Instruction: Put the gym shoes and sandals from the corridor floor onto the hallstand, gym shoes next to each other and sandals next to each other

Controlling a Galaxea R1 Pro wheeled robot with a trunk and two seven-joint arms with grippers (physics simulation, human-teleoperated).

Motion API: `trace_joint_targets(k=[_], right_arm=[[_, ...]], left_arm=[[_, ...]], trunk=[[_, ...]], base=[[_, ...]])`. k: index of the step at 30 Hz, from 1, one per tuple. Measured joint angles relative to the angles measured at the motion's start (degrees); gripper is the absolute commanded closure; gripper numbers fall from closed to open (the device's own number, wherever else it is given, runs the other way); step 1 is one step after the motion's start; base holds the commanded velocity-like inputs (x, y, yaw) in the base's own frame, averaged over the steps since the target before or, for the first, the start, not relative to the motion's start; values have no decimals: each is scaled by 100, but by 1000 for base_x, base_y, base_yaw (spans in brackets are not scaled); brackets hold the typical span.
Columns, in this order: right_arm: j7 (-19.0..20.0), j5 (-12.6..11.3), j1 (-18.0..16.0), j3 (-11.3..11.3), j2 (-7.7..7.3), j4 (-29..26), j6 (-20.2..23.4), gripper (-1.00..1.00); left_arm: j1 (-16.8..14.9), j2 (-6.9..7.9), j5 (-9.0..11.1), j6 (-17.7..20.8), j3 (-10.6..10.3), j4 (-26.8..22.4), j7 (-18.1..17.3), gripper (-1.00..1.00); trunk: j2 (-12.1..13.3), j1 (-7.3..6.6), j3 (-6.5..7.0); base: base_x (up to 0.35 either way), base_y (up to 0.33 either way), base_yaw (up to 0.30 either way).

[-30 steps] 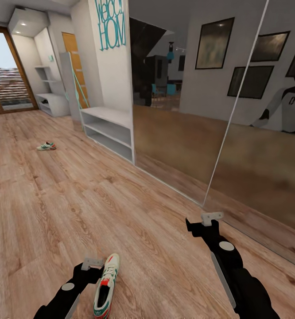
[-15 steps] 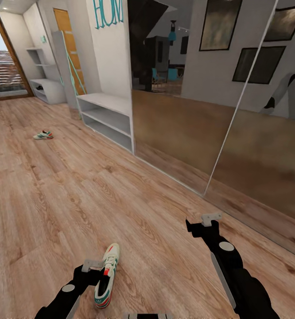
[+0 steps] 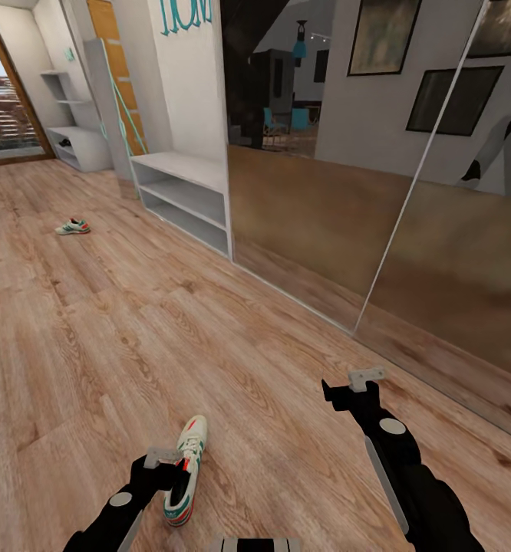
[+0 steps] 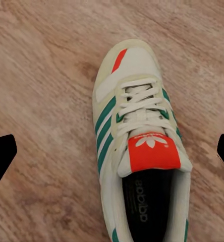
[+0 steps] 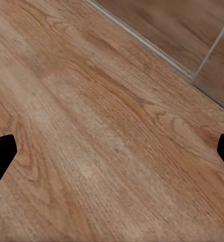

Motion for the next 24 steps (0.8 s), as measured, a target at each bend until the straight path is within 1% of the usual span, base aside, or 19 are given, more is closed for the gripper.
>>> trace_joint_targets(k=[1, 6, 10, 24], right_arm=[[0, 0, 0, -1, 0, 1, 1, -100], [0, 0, 0, -1, 0, -1, 3, -100], [0, 0, 0, 0, 0, -3, 3, -100], [-7, -7, 0, 0, 0, -8, 0, -100]], left_arm=[[1, -3, 1, -89, 5, 1, 0, -100], [1, -6, -1, -284, 9, 75, 6, -100], [0, -6, -1, -313, 11, 109, 7, -100], [0, -1, 9, -344, 27, 120, 7, -100]], trunk=[[0, 0, -1], [0, 1, -3], [0, 1, -3], [0, 0, -3]], base=[[-35, -104, 0], [-94, -184, 0], [-125, -228, 0], [-13, -20, 39]])
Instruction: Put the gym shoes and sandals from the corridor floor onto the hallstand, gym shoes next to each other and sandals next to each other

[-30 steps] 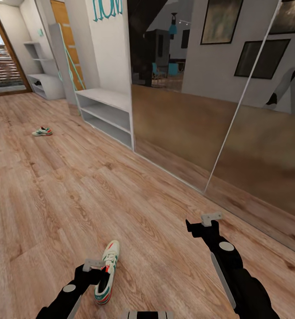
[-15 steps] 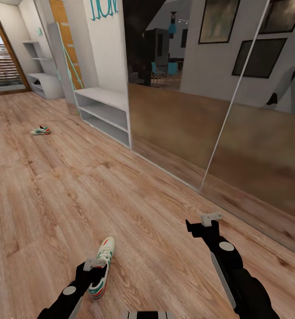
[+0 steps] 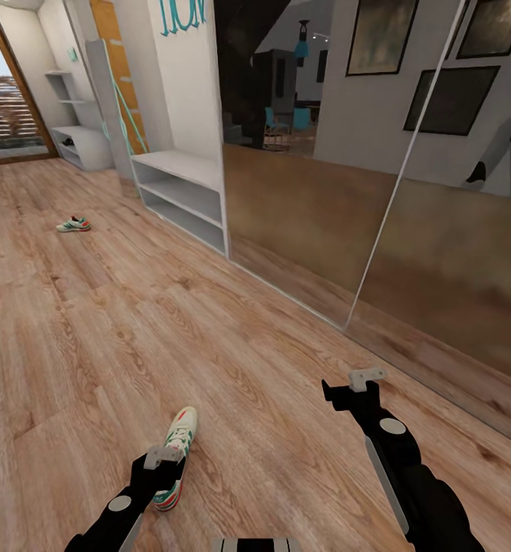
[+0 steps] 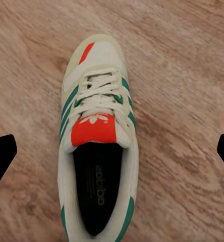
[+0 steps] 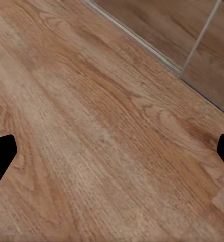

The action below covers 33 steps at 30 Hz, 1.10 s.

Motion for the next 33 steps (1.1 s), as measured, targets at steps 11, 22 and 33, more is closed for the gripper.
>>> trace_joint_targets(k=[11, 22, 33], right_arm=[[-1, -1, 0, -9, 0, -12, 0, -100], [-1, -1, 0, -10, 0, -8, 0, -100], [-1, 0, 0, -11, 0, -4, 0, -100]], left_arm=[[0, 6, -7, -2, 21, -64, 8, -100], [-83, 6, -9, 1, 1, -110, 173, -100], [-95, -1, 13, -98, 9, -240, 272, -100]], trunk=[[-8, 16, -159], [-23, 44, -498], [-37, 73, -842]], base=[[0, 0, 3], [0, 0, 0], [0, 0, 0]])
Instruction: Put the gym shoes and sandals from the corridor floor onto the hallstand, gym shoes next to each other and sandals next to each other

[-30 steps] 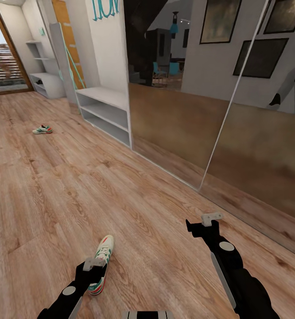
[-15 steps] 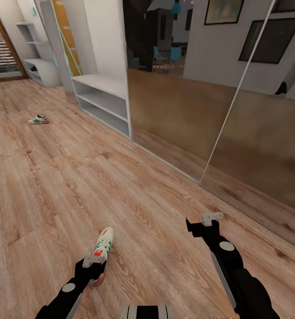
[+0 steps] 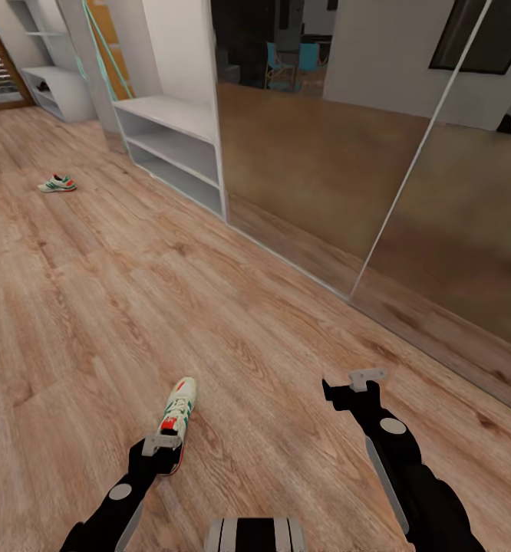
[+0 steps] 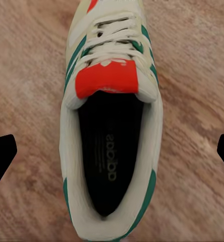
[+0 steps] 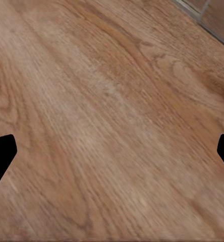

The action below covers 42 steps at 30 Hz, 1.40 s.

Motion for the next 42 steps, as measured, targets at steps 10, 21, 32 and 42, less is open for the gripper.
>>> trace_joint_targets(k=[10, 21, 32, 42], right_arm=[[0, 0, 0, 0, 0, -2, 0, -100], [0, 3, 0, 0, 0, 6, 0, -100], [0, 4, 0, 0, 0, 7, 0, -100], [0, 5, 0, 0, 0, 7, 0, -100]], left_arm=[[-23, -7, 89, -203, -6, -12, 3, -100], [-102, -4, 106, -220, -2, -12, 3, -100], [-92, 7, 112, -287, -2, -8, 3, -100], [-90, 48, 114, -291, -2, -12, 3, -100]], trunk=[[-13, 26, -312], [-28, 54, -656], [-39, 74, -932], [-39, 74, -969]], base=[[0, 0, 0], [0, 0, 0], [0, 0, 0], [0, 0, 0]])
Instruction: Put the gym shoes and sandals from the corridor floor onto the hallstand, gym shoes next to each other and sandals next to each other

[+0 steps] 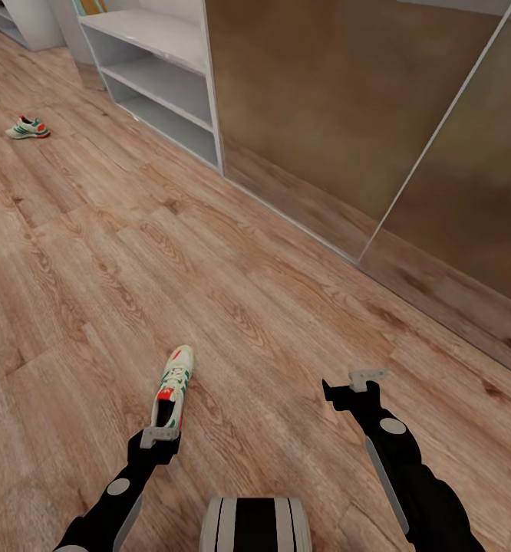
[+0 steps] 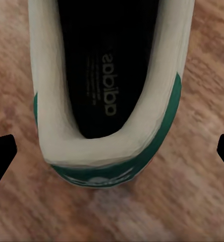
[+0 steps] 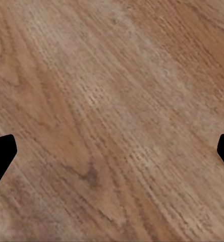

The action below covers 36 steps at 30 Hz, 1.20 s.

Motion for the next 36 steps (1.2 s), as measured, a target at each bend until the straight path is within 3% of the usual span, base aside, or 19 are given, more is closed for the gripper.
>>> trace_joint_targets(k=[3, 8, 36], right_arm=[[0, -1, 0, 0, 0, -1, 0, -100], [0, -3, 0, 0, 0, 0, 0, -100], [0, -3, 0, 0, 0, -6, 0, -100]], left_arm=[[4, 7, 0, 1, 0, 0, 0, -100], [8, 7, 0, -1, 0, 0, 0, -100], [61, -51, -2, -17, 10, -1, 157, -100]], trunk=[[0, 0, -1], [-7, 13, -111], [-7, 13, -112]], base=[[0, 0, 0], [0, 0, 0], [43, 0, 0]])
